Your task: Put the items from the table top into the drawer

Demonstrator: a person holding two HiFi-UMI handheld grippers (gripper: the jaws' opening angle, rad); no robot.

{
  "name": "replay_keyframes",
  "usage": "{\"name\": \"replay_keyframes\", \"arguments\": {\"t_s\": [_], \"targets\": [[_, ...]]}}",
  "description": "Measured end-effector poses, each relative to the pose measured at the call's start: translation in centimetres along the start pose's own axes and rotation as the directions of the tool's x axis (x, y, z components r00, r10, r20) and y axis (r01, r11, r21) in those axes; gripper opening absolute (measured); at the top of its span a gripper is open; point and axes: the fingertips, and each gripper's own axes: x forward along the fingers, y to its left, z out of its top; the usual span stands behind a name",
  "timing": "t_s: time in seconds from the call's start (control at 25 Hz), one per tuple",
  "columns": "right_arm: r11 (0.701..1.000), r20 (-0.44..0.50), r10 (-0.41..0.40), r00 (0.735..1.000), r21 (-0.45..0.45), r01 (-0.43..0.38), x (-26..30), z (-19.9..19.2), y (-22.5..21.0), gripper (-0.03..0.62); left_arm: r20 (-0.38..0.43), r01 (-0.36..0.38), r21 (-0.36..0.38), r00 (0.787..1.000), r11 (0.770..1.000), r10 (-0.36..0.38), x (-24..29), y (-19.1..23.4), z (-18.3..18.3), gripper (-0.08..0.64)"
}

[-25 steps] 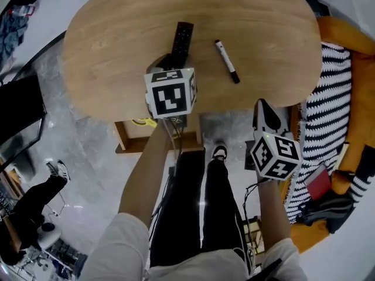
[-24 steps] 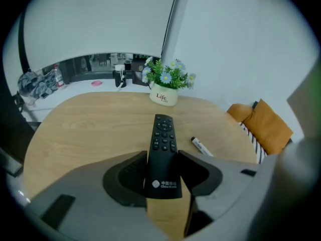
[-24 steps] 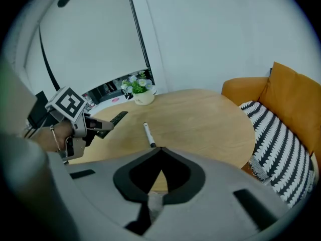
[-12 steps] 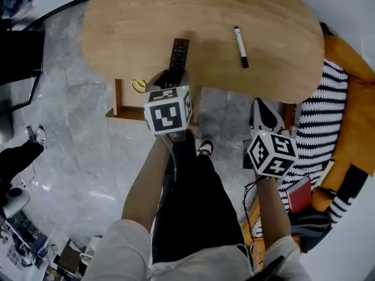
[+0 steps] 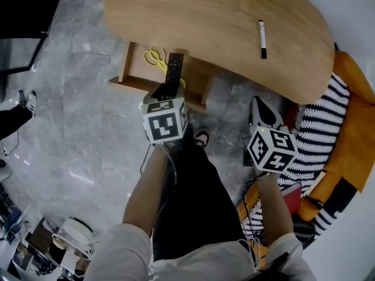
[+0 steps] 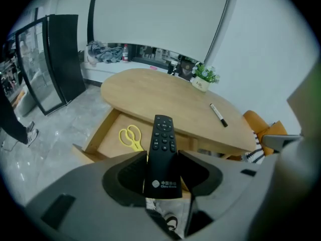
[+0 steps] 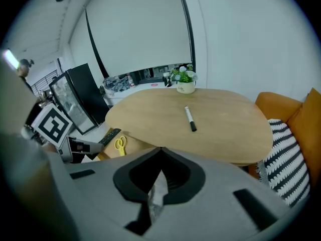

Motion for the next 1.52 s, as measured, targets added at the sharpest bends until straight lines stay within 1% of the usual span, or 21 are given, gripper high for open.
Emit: {"name": "replay_keyframes", "arguments": {"t_s": [0.12,0.24,0.4,0.64,0.84,1.08,1.16,1.2,1.52], "targets": [[1.0,-0.009,0.025,1.0,-0.014,-0.025,0.6,-0.3,1.2,-0.008,-0.027,-0.024,-0.022,0.999,0.999,0.024,0.3,1.6,-1.9,0.192],[0.999,-0.017,0.04,0.999,-0.025,-0.04,1.4,-0.7,2.2,-0.008,-0.041,-0.033,-0.036,0.999,0.999,0.031,1.2,2.6,-2.7,0.192],[0.998,-0.053,0.042,0.998,-0.041,-0.044,2.5,-1.6,2.7,-0.008,-0.083,-0.024,-0.025,0.996,0.999,0.022,2.7,3.3,-3.3,0.192],[1.0,-0.081,0.017,0.997,0.008,-0.016,4.9,-1.5,1.5,-0.008,-0.155,-0.001,0.014,0.988,1.0,0.003,5.6,3.1,-3.2,0.192],[0.999,-0.096,0.004,0.995,0.053,0.001,7.4,-0.6,1.0,-0.007,-0.204,0.021,0.042,0.979,0.999,-0.012,8.5,2.9,-2.0,0.192],[0.996,-0.094,-0.014,0.995,0.088,0.023,9.3,0.7,-0.3,-0.008,-0.22,0.098,0.076,0.972,0.992,-0.08,11.4,0.6,0.1,0.193],[0.994,-0.094,-0.02,0.995,0.106,0.03,9.5,0.7,-0.6,-0.008,-0.23,0.117,0.097,0.969,0.988,-0.092,11.8,-0.1,0.1,0.235],[0.993,-0.095,-0.021,0.995,0.114,0.032,9.5,0.5,-0.7,-0.008,-0.235,0.124,0.101,0.967,0.987,-0.098,11.9,-0.3,0.0,0.242],[0.99,-0.091,-0.017,0.996,0.139,0.029,8.5,-0.8,-0.7,-0.008,-0.238,0.117,0.142,0.968,0.983,-0.081,10.4,-0.4,-0.7,0.25]]}}
